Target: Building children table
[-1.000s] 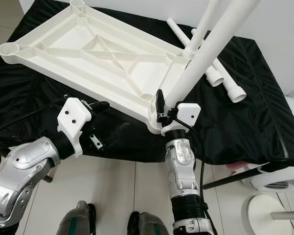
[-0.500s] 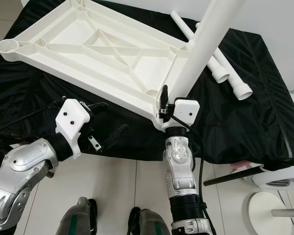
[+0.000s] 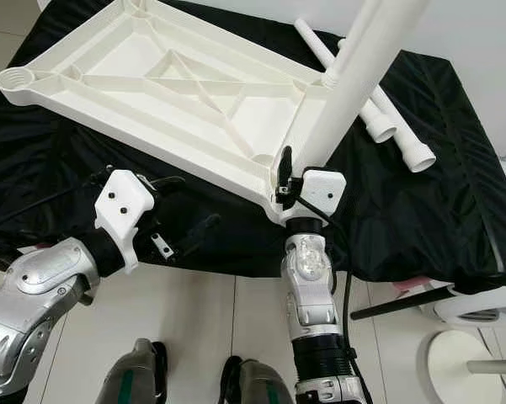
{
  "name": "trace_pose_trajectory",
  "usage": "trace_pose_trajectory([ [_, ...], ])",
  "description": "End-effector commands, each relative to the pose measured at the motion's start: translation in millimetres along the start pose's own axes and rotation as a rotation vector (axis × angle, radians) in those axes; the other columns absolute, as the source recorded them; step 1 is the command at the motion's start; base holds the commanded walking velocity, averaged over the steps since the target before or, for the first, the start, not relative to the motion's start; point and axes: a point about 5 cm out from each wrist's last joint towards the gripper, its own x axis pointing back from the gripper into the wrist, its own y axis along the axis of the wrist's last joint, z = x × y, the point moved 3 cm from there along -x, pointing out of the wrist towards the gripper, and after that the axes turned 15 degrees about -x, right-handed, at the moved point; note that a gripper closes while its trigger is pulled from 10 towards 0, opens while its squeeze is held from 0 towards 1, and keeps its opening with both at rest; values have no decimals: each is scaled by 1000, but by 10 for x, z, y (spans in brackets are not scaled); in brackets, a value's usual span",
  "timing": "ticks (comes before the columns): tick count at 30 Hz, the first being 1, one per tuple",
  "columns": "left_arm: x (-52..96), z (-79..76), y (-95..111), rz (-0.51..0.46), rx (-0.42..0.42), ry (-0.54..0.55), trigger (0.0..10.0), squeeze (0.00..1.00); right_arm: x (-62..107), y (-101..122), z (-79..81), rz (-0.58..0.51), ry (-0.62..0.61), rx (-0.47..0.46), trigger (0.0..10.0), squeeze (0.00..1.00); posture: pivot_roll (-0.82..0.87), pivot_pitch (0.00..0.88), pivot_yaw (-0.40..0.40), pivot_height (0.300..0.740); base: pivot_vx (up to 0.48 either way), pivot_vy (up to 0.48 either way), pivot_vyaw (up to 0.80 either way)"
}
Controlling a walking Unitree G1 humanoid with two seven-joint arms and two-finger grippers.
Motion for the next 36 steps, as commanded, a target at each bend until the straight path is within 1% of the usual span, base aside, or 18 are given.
trace_pose_trajectory([
  [1, -6, -9, 34, -12, 2, 3, 10000, 0, 371, -552, -594, 286, -254, 41, 10000, 0, 166, 179, -117, 740, 0, 0, 0],
  [2, -6, -9, 34, -12, 2, 3, 10000, 0, 371, -552, -594, 286, -254, 41, 10000, 0, 166, 179, -117, 740, 0, 0, 0],
  [3, -8, -10, 35, -13, 1, 1, 10000, 0, 377, -561, -636, 293, -272, 41, 10000, 0, 166, 179, -117, 740, 0, 0, 0],
  [5, -14, -10, 36, -14, 0, 0, 10000, 0, 387, -581, -656, 303, -280, 20, 10000, 0, 166, 173, -119, 740, 0, 0, 0],
  [10, -19, -12, 37, -16, -1, -1, 10000, 0, 379, -588, -640, 304, -268, 11, 10000, 0, 165, 171, -119, 740, 0, 0, 0],
  [13, -22, -15, 38, -18, -1, 0, 10000, 0, 379, -631, -638, 328, -276, -24, 10000, 0, 166, 168, -121, 740, 0, 0, 0],
  [15, -22, -16, 39, -18, 0, 1, 10000, 0, 370, -645, -622, 336, -263, -32, 10000, 0, 167, 166, -122, 740, 0, 0, 0],
  [17, -21, -17, 40, -19, 0, 3, 10000, 0, 343, -664, -540, 351, -215, -52, 10000, 0, 166, 166, -124, 740, 0, 0, 0],
  [18, -21, -17, 40, -19, 0, 3, 10000, 0, 343, -664, -540, 351, -215, -52, 10000, 0, 166, 166, -124, 740, 0, 0, 0],
  [19, -22, -16, 40, -19, 0, 4, 10000, 0, 324, -671, -495, 361, -192, -60, 10000, 0, 167, 166, -124, 740, 0, 0, 0],
  [22, -21, -15, 41, -19, 1, 5, 10000, 0, 298, -664, -462, 362, -173, -58, 10000, 0, 166, 167, -123, 740, 0, 0, 0],
  [23, -21, -16, 42, -19, 1, 5, 10000, 0, 264, -654, -449, 365, -160, -46, 10000, 0, 164, 169, -123, 740, 0, 0, 0],
  [26, -23, -22, 43, -19, 3, 3, 10000, 0, 209, -649, -477, 386, -167, -49, 10000, 0, 161, 173, -123, 740, 0, 0, 0],
  [29, -23, -22, 43, -19, 4, 3, 10000, 0, 206, -646, -486, 386, -172, -53, 10000, 0, 161, 173, -123, 740, 0, 0, 0],
  [31, -24, -21, 43, -19, 4, 4, 10000, 0, 205, -654, -532, 395, -189, -68, 10000, 0, 160, 174, -123, 740, 0, 0, 0],
  [33, -24, -22, 43, -19, 5, 5, 10000, 0, 195, -647, -572, 392, -189, -54, 10000, 0, 158, 174, -123, 740, 0, 0, 0],
  [36, -24, -23, 43, -20, 5, 5, 10000, 0, 192, -642, -585, 391, -189, -52, 10000, 0, 158, 174, -123, 740, 0, 0, 0],
])
